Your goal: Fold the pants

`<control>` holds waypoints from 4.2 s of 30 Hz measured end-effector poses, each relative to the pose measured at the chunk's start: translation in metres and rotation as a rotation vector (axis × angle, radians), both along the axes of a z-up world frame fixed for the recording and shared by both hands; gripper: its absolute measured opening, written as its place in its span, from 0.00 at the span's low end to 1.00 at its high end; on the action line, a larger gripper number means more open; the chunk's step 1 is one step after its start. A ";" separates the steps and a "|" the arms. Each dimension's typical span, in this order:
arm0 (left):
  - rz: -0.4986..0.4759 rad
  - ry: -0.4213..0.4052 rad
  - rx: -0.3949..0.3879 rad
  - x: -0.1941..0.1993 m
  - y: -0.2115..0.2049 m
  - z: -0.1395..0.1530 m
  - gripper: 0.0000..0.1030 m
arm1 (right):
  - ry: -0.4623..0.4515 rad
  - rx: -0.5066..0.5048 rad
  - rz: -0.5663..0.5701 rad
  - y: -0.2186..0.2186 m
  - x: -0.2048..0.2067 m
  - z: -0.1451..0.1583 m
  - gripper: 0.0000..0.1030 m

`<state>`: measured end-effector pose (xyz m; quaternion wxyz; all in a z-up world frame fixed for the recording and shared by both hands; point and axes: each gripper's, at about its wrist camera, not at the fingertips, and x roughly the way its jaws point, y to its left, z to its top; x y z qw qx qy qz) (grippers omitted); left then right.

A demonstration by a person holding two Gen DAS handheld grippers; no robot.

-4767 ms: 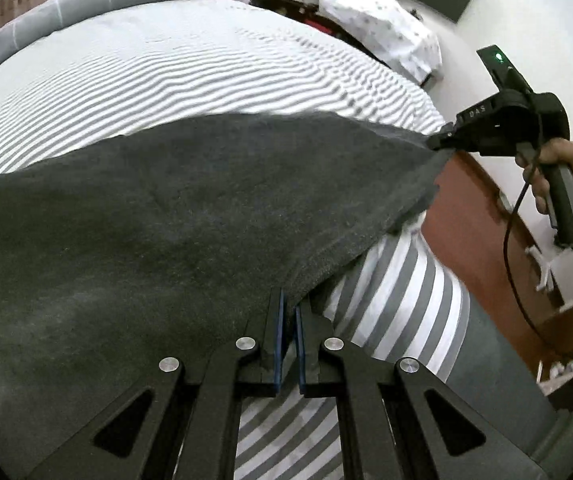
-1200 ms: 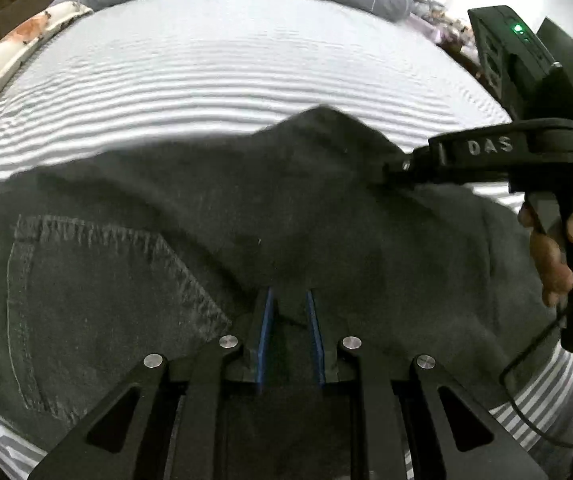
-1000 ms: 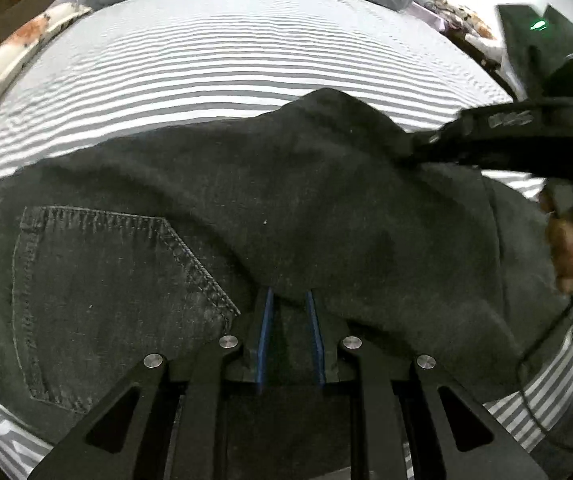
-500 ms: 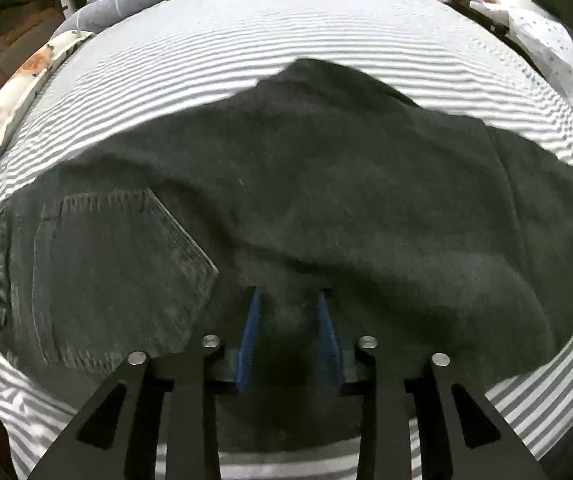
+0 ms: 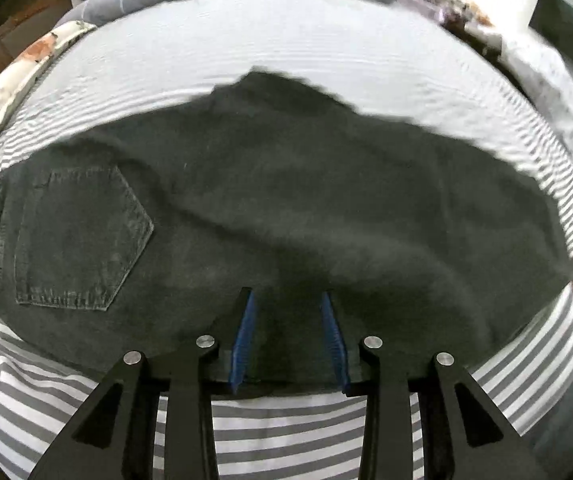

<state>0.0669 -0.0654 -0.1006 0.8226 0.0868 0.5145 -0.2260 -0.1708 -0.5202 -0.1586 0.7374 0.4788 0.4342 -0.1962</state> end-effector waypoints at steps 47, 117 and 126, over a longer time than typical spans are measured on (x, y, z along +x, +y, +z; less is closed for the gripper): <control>0.029 0.088 -0.279 0.045 0.021 0.024 0.34 | -0.200 -0.272 0.867 0.293 0.254 0.088 0.07; -0.025 0.460 -0.458 0.052 -0.006 -0.006 0.05 | -0.115 0.217 0.384 0.243 0.152 -0.007 0.62; -0.084 0.566 -0.504 0.024 -0.011 -0.011 0.08 | -0.098 0.288 0.286 0.234 0.161 -0.021 0.29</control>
